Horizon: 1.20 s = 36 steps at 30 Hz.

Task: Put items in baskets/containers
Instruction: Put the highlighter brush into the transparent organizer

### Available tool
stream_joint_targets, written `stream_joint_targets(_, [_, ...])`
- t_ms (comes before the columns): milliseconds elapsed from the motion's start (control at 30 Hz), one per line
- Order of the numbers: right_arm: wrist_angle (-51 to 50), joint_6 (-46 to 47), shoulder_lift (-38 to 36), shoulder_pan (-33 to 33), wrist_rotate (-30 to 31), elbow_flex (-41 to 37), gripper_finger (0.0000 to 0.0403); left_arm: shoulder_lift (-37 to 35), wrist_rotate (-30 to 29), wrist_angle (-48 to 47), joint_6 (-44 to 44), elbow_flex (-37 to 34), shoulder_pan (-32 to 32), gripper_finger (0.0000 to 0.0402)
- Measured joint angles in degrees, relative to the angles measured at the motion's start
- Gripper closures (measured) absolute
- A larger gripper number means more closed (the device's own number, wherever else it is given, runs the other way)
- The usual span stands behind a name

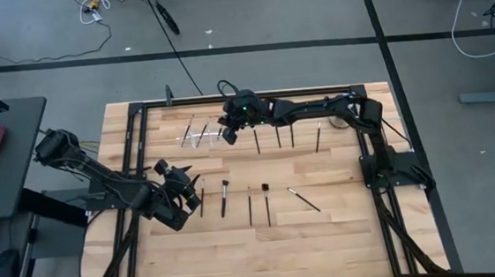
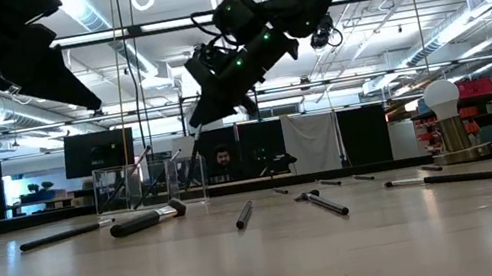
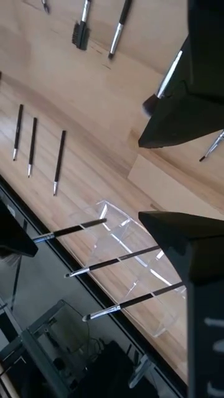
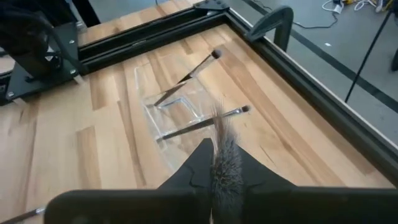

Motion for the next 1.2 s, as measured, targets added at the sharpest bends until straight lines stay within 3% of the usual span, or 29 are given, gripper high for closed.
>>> stream_joint_targets(300, [0.6,0.0,0.0,-0.1,-2.4,0.0,0.0376,0.0,0.0,0.0,0.0,0.0,0.0,0.0225])
stream_joint_targets(700, [0.9,0.9,1.0,-0.6,-2.8,0.0,0.0328,0.0,0.0,0.1,0.0,0.0,0.0,0.0225])
stream_joint_targets(1200, [10.7,-0.4,2.6,-2.6,0.3,0.0,0.0321,0.0,0.1,0.4,0.0,0.0,0.0,0.0225])
